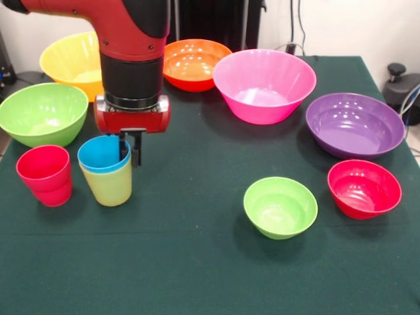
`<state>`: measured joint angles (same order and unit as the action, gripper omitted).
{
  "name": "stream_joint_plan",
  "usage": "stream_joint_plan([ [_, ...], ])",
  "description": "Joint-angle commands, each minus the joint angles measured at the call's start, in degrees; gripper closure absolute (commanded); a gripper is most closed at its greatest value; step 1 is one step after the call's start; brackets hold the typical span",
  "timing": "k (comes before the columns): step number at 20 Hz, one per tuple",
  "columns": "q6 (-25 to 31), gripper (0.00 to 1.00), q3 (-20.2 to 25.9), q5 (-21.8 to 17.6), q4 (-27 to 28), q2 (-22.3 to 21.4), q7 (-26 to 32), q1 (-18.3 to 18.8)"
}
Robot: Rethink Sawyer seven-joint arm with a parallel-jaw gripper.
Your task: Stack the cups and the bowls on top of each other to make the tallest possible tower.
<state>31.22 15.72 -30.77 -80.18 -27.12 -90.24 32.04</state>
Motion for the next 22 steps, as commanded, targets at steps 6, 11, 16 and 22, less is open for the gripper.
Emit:
stream_joint_plan([
  [6, 8.82, 1.0, -0.31, -1.72, 0.89, -4.28, 3.02, -6.3],
  [11, 12.1, 1.0, -0.66, -0.79, 1.96, -5.32, 2.71, -7.42],
  [16, 16.91, 1.0, -0.57, 1.53, 2.92, -5.64, 0.1, -9.37],
  [22, 20.34, 1.0, -0.56, 4.5, 2.46, -3.52, -3.91, -11.79],
])
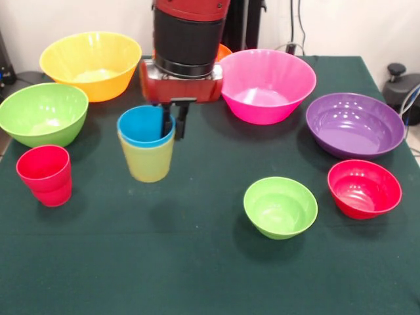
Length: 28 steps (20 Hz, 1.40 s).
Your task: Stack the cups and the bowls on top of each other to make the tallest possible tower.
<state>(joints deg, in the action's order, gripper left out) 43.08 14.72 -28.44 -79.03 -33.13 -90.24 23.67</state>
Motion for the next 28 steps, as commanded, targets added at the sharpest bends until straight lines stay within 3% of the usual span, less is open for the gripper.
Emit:
stream_joint_plan([
  [1, 8.6, 1.0, 0.31, 2.44, 1.33, 2.73, -4.27, -3.73],
  [8, 13.29, 1.0, -0.36, 4.79, 5.23, 5.16, -6.04, -6.53],
  [14, 14.06, 1.0, -1.02, 6.22, 7.33, 6.66, -8.11, -8.78],
  [21, 13.61, 1.0, -1.85, 7.69, 8.23, 7.05, -8.36, -9.83],
  [28, 17.39, 1.0, -3.25, 8.61, 10.23, 7.0, -6.91, -10.6],
])
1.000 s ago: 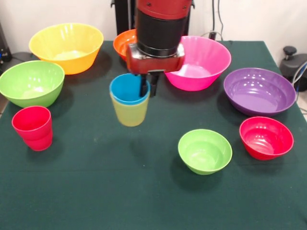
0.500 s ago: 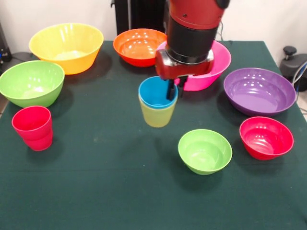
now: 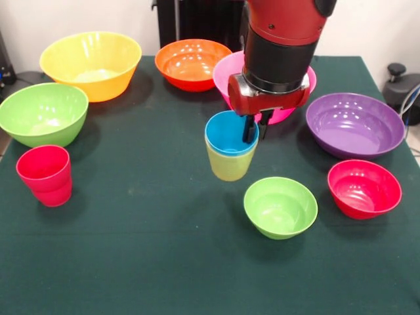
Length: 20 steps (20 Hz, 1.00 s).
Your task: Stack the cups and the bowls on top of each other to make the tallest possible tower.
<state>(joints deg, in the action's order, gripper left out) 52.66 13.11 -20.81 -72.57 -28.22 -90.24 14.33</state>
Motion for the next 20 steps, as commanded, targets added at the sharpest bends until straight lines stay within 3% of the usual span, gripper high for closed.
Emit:
stream_joint_plan([
  [1, 8.26, 1.0, -1.67, 1.06, 4.04, 2.08, -6.76, -1.31],
  [10, 12.49, 1.0, -2.36, 2.59, 6.86, 2.38, -7.19, -2.7],
  [20, 9.83, 1.0, -2.75, 4.7, 7.06, 3.03, -9.57, -4.11],
])
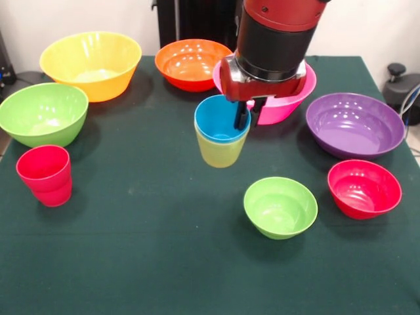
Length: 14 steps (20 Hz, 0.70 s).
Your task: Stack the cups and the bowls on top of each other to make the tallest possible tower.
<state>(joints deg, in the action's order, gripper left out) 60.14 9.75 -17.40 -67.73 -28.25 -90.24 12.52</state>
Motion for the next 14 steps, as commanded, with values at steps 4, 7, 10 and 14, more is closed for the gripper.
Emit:
stream_joint_plan([
  [4, -0.64, 1.0, 0.64, 2.7, 0.97, 3.02, -10.27, -2.31],
  [7, -2.01, 1.0, 0.58, 3.45, 0.7, 3.17, -10.45, -2.34],
  [10, -1.76, 1.0, 0.78, 4.21, 2.74, 4.21, -10.63, -2.64],
  [14, -3.69, 1.0, 0.77, 5.12, 2.73, 4.38, -10.9, -2.85],
])
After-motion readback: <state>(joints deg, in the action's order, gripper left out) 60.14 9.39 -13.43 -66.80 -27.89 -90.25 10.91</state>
